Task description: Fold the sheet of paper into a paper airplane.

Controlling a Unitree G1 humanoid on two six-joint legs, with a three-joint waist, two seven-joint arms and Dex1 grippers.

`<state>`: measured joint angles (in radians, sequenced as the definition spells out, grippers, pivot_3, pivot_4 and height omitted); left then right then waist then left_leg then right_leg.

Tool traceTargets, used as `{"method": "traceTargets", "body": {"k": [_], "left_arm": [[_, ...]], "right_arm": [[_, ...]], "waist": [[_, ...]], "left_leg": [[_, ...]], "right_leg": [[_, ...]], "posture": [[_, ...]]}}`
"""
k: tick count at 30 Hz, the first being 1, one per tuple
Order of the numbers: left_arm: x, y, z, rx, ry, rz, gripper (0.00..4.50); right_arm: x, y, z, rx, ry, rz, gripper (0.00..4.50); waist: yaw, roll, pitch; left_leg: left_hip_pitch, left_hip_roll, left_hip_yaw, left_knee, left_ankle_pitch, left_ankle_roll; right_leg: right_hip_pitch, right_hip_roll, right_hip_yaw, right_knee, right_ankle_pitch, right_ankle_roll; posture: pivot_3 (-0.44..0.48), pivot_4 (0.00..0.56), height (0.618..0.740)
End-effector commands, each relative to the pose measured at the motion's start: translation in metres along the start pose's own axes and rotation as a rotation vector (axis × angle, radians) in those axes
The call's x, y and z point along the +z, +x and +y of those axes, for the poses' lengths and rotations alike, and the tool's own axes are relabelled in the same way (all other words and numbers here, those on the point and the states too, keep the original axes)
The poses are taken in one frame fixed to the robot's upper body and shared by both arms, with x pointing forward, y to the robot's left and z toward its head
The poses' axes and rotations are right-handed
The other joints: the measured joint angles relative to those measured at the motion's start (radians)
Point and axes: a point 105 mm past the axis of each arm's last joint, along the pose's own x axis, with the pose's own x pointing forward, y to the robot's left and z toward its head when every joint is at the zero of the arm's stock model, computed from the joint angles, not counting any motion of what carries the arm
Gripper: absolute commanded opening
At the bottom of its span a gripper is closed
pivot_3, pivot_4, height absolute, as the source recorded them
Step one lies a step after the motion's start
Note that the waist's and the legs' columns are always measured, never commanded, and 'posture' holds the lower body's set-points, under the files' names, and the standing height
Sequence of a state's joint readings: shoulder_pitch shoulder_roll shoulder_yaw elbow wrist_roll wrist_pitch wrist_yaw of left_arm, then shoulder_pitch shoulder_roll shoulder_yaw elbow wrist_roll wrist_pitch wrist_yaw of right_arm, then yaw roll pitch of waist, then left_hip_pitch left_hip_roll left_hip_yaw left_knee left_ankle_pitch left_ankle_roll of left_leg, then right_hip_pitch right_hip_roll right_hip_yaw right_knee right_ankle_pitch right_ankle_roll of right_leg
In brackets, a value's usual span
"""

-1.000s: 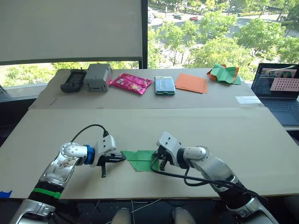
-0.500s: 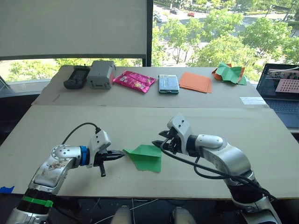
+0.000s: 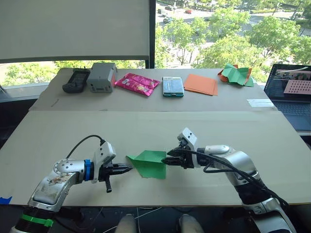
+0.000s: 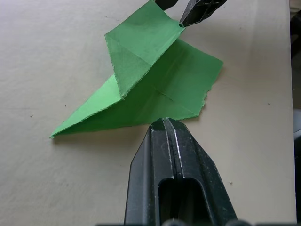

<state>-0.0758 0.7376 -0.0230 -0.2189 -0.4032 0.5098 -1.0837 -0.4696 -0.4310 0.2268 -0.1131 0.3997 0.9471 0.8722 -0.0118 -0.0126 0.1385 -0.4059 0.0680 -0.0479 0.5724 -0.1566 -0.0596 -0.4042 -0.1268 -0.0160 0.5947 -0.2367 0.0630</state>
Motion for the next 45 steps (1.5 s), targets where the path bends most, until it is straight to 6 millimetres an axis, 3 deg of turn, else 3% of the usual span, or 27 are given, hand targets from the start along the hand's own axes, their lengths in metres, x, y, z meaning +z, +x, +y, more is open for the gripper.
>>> {"method": "traceTargets", "body": {"k": [1,4,5,12,17,21,25,27,29,32,35,40,43,45], "left_arm": [[0.010,-0.009,0.000,0.022,0.014,-0.027,0.00],[0.009,-0.010,-0.001,0.027,0.010,-0.022,0.00],[0.009,-0.010,-0.001,0.029,0.008,-0.022,0.00],[0.010,-0.013,-0.002,0.040,0.006,-0.021,0.00],[0.016,-0.016,0.005,0.066,0.006,-0.043,0.00],[0.037,-0.025,0.018,0.118,-0.023,-0.137,0.00],[0.049,-0.027,0.022,0.138,-0.047,-0.203,0.00],[0.056,-0.028,0.025,0.149,-0.068,-0.242,0.00],[0.060,-0.028,0.027,0.154,-0.087,-0.266,0.00],[0.061,-0.026,0.028,0.151,-0.092,-0.268,0.00],[0.061,-0.023,0.029,0.146,-0.097,-0.269,0.00],[0.063,-0.018,0.027,0.129,-0.099,-0.266,0.00],[0.064,-0.018,0.026,0.124,-0.097,-0.263,0.00],[0.064,-0.019,0.025,0.123,-0.098,-0.260,0.00]], "right_arm": [[0.020,-0.001,0.007,0.066,0.018,-0.071,2.65],[0.021,0.000,0.008,0.077,0.036,-0.076,2.65],[0.021,0.001,0.008,0.081,0.049,-0.081,2.42],[0.019,0.002,0.004,0.065,0.048,-0.069,0.06],[0.020,0.004,0.005,0.054,0.001,-0.076,0.01],[0.042,-0.007,0.012,-0.005,-0.199,-0.182,0.01],[0.073,-0.020,0.019,-0.125,-0.469,-0.300,0.01],[0.096,-0.027,0.032,-0.214,-0.719,-0.372,0.01],[0.103,-0.027,0.042,-0.287,-1.001,-0.366,0.01],[0.082,-0.013,0.048,-0.346,-1.514,-0.249,0.01],[0.057,0.001,0.049,-0.318,-1.751,-0.212,0.01],[0.013,0.019,0.026,-0.260,-1.825,-0.092,0.01],[0.004,0.020,0.019,-0.247,-1.761,-0.080,0.01],[0.002,0.019,0.016,-0.244,-1.728,-0.070,0.61]], "waist": [[0.000,0.000,0.000],[0.002,0.000,0.000],[0.004,0.000,0.000],[0.007,0.001,0.000],[0.007,0.001,0.000],[0.011,0.001,0.001],[0.012,0.001,0.000],[0.012,0.001,0.000],[0.014,0.000,0.000],[0.013,-0.001,0.000],[0.009,-0.002,0.000],[0.006,-0.004,0.000],[0.006,-0.004,0.000],[0.002,-0.005,0.000]], "left_leg": [[0.000,0.000,0.000,0.000,0.000,0.000],[0.000,0.000,0.000,0.000,0.000,0.000],[0.000,0.000,0.000,0.000,0.000,0.000],[0.000,0.000,0.000,0.000,0.000,0.000],[0.000,0.000,0.000,0.000,0.000,0.000],[-0.001,0.000,0.000,0.000,0.000,0.000],[0.000,0.000,0.000,0.000,0.000,0.000],[0.000,0.000,0.000,0.000,0.000,0.000],[0.000,0.000,0.000,0.000,0.000,0.000],[0.001,0.000,0.000,0.000,0.000,0.000],[0.002,0.000,0.000,0.000,0.000,0.000],[0.002,-0.001,0.001,0.001,0.002,-0.002],[0.002,-0.001,0.001,0.001,0.003,0.000],[0.003,-0.001,0.001,0.001,0.007,0.006]], "right_leg": [[0.000,0.000,0.000,0.000,0.000,0.000],[0.000,0.000,0.000,-0.001,0.000,0.000],[0.000,0.000,0.000,-0.001,0.000,0.000],[0.000,0.000,0.000,0.000,0.000,0.000],[0.000,0.000,0.000,0.000,0.000,0.000],[0.000,0.000,0.000,0.000,0.000,0.000],[0.001,0.000,0.000,-0.001,0.000,0.000],[0.001,0.000,0.000,0.000,0.000,0.000],[0.001,0.001,0.000,0.000,0.001,0.001],[0.001,0.001,0.000,-0.001,0.001,0.001],[0.001,0.001,0.001,-0.001,0.001,0.001],[0.002,0.001,0.002,0.000,0.001,0.001],[0.004,0.001,0.002,0.000,0.001,0.001],[0.004,0.001,0.003,0.000,0.001,0.001]], "posture": [[0.000,0.150,0.706],[0.000,0.150,0.706],[0.000,0.150,0.706],[0.000,0.150,0.706],[0.000,0.150,0.706],[0.000,0.150,0.706],[0.000,0.150,0.706],[0.000,0.150,0.706],[0.000,0.150,0.706],[0.000,0.150,0.706],[0.000,0.150,0.706],[0.000,0.150,0.706],[0.000,0.150,0.706],[0.000,0.150,0.706]]}}
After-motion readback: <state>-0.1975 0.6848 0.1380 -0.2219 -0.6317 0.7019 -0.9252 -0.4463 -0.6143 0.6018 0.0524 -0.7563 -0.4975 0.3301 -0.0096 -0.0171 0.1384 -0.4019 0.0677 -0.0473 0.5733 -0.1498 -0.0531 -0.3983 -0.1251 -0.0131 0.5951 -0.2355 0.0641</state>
